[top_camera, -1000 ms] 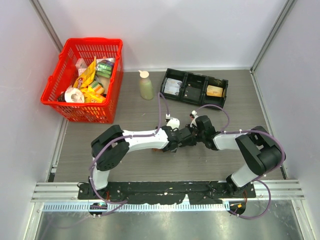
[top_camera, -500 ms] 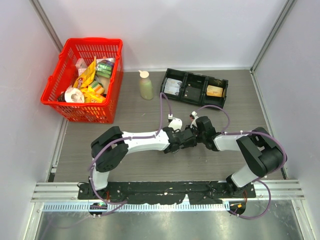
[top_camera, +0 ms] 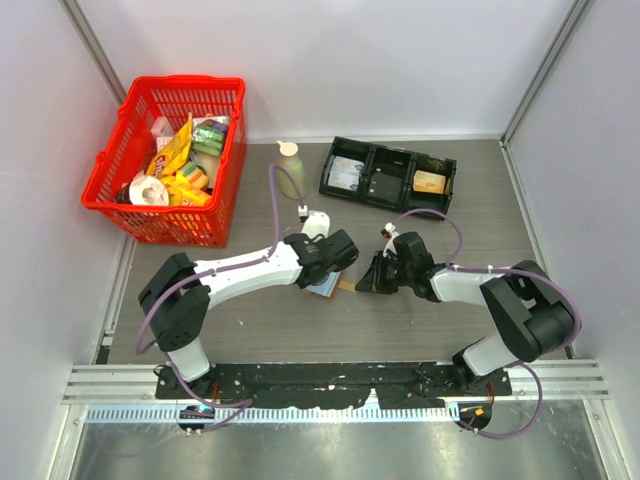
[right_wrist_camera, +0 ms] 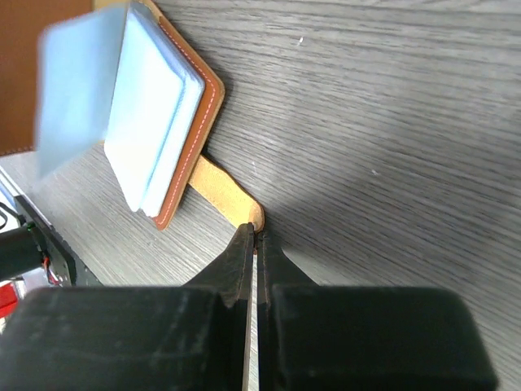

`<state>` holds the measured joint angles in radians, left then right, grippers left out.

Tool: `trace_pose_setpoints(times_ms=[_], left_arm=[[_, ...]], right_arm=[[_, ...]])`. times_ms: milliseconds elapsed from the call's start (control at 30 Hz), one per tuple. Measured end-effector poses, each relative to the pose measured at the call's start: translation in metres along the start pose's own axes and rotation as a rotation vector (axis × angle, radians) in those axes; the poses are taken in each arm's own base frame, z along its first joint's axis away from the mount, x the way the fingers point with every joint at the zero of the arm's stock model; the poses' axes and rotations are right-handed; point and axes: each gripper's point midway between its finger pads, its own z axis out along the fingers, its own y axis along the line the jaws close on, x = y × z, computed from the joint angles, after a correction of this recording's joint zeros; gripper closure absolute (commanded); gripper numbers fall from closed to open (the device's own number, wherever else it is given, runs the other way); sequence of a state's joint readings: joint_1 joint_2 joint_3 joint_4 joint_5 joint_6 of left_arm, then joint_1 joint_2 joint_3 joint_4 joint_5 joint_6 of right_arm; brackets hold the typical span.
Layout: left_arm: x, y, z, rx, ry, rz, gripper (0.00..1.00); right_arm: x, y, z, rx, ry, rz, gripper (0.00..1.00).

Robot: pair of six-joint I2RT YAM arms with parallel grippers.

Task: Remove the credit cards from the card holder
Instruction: Open the card holder at the center of the board.

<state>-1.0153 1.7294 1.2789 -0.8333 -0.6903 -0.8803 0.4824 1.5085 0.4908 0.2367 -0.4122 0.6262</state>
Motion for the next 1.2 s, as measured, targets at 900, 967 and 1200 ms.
trace_pose_setpoints(times_ms=[900,967,1200], left_arm=[[0.064,-0.002,0.041,0.162,0.218,-0.371,1.00],[0.064,-0.004,0.041,0.171,0.218,-0.382,1.00],[0.064,-0.016,0.037,0.205,0.218,-0.415,1.00]], right_arm=[[-0.057,0.022,-0.078,0.199,-0.159,-0.141,0.52],[-0.070,0.038,-0.089,0.166,-0.203,-0.158,0.55],[-0.070,0.056,-0.082,0.087,-0.168,-0.143,0.59]])
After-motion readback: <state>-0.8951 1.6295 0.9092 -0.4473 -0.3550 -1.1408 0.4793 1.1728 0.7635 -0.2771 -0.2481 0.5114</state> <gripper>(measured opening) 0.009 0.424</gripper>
